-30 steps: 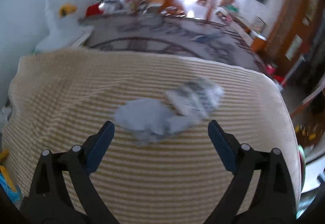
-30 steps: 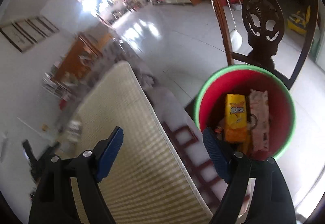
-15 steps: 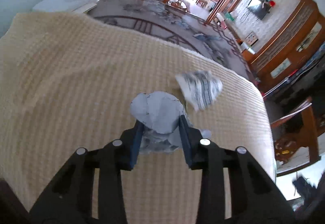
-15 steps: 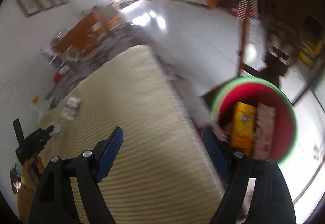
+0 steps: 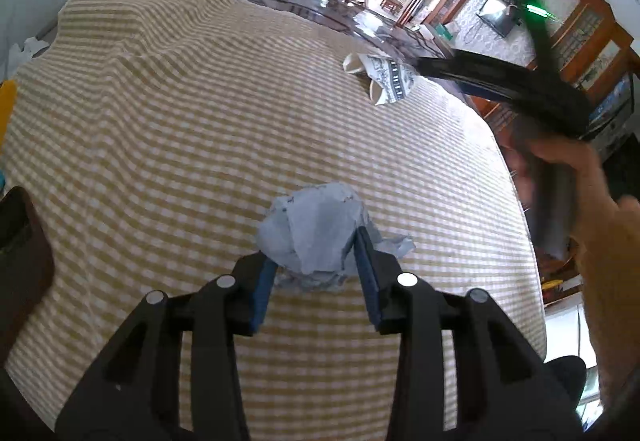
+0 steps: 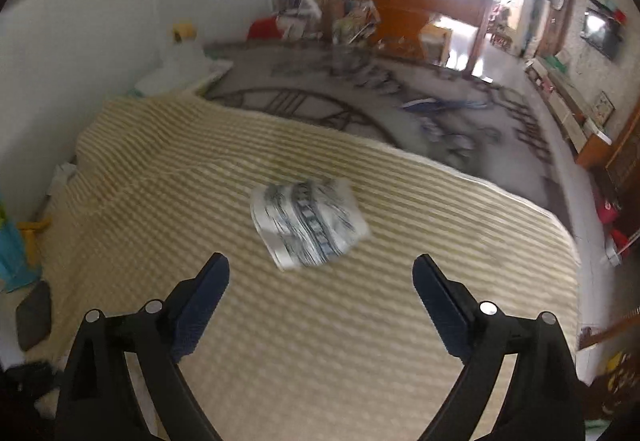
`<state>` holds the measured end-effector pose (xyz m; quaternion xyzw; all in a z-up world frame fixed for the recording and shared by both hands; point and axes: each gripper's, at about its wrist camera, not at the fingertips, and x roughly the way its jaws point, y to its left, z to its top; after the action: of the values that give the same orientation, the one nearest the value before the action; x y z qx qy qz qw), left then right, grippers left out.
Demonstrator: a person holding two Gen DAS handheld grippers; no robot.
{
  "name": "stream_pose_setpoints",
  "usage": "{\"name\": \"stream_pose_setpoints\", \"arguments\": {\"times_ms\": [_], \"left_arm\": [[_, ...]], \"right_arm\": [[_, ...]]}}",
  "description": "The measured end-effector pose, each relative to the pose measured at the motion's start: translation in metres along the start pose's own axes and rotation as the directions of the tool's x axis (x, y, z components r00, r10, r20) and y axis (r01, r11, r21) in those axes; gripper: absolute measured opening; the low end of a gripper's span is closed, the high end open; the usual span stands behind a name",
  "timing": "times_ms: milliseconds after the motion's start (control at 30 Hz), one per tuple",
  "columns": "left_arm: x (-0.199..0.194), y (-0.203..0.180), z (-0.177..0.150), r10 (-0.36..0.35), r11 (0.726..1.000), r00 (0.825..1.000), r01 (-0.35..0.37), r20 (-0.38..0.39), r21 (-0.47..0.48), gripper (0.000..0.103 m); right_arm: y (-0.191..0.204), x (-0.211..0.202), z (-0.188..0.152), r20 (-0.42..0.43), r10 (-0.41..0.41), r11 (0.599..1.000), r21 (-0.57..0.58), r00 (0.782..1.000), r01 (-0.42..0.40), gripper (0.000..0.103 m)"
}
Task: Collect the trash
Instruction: 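Grasp the printed paper cup with the right tool while the left tool holds the paper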
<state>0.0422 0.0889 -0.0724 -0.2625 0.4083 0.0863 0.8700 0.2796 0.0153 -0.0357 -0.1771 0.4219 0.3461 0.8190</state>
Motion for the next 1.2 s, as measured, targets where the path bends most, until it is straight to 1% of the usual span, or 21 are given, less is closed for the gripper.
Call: {"name": "stream_pose_setpoints", "arguments": {"times_ms": [100, 167, 200, 267, 367, 433, 500, 567, 700, 767, 800, 933, 1000, 1100, 1200], "left_arm": [[0.003, 0.005, -0.002, -0.017, 1.0, 1.0, 0.017, -0.014, -0.013, 0.039], [0.007, 0.011, 0.0, -0.023, 0.999, 1.0, 0.023, -0.02, -0.032, 0.039], [0.009, 0.015, 0.0, -0.035, 0.998, 0.999, 0.034, -0.022, -0.046, 0.04], [0.01, 0.018, 0.0, -0.044, 0.997, 0.999, 0.043, -0.023, -0.061, 0.042], [0.008, 0.019, -0.001, -0.048, 0.997, 0.999, 0.047, -0.02, -0.059, 0.044], [0.008, 0.018, -0.005, -0.05, 0.997, 0.999, 0.048, -0.022, -0.06, 0.047], [0.011, 0.018, -0.008, -0.045, 0.997, 0.998, 0.043, -0.033, -0.065, 0.048], [0.013, 0.019, -0.01, -0.041, 0.997, 0.998, 0.038, -0.042, -0.074, 0.051], [0.013, 0.02, -0.011, -0.036, 0.996, 0.998, 0.032, -0.046, -0.08, 0.055], [0.012, 0.02, -0.012, -0.032, 0.996, 0.998, 0.028, -0.046, -0.084, 0.057], [0.011, 0.019, -0.012, -0.029, 0.996, 0.999, 0.025, -0.046, -0.086, 0.058], [0.009, 0.019, -0.013, -0.021, 0.995, 0.999, 0.016, -0.049, -0.094, 0.061], [0.009, 0.019, -0.012, -0.021, 0.994, 0.998, 0.015, -0.051, -0.104, 0.064], [0.009, 0.017, -0.011, -0.011, 0.994, 0.998, 0.005, -0.056, -0.106, 0.068], [0.011, 0.013, -0.01, 0.008, 0.996, 0.998, -0.014, -0.057, -0.093, 0.069]], "right_arm": [[0.006, 0.028, 0.011, -0.048, -0.018, 1.0, -0.02, 0.999, 0.017, 0.09], [0.008, 0.046, 0.016, -0.086, -0.044, 0.998, -0.037, 0.995, 0.041, 0.09], [0.009, 0.05, 0.016, -0.088, -0.056, 0.998, -0.042, 0.995, 0.053, 0.091], [0.007, 0.058, 0.02, -0.097, -0.049, 0.998, -0.041, 0.994, 0.045, 0.091], [0.002, 0.06, 0.022, -0.101, -0.031, 1.0, -0.008, 0.994, 0.03, 0.09], [0.002, 0.056, 0.022, -0.096, -0.035, 0.999, -0.01, 0.995, 0.034, 0.089], [0.003, 0.045, 0.018, -0.071, -0.034, 0.999, -0.011, 0.997, 0.033, 0.088], [-0.001, 0.028, 0.01, -0.042, -0.013, 1.0, 0.014, 0.999, 0.014, 0.088], [-0.008, -0.013, -0.017, -0.017, -0.019, 0.998, 0.056, 1.0, 0.02, 0.089], [-0.012, -0.035, -0.04, -0.009, -0.024, 0.996, 0.083, 1.0, 0.024, 0.089], [-0.017, -0.048, -0.056, -0.007, -0.029, 0.993, 0.116, 1.0, 0.03, 0.089], [-0.033, -0.084, -0.11, -0.009, -0.01, 0.966, 0.259, 1.0, 0.012, 0.089], [-0.036, -0.1, -0.135, -0.002, -0.023, 0.953, 0.302, 1.0, 0.023, 0.089], [-0.038, -0.118, -0.164, 0.004, -0.043, 0.938, 0.345, 0.999, 0.039, 0.089], [-0.039, -0.13, -0.195, -0.001, -0.028, 0.909, 0.416, 1.0, 0.026, 0.089]]}}
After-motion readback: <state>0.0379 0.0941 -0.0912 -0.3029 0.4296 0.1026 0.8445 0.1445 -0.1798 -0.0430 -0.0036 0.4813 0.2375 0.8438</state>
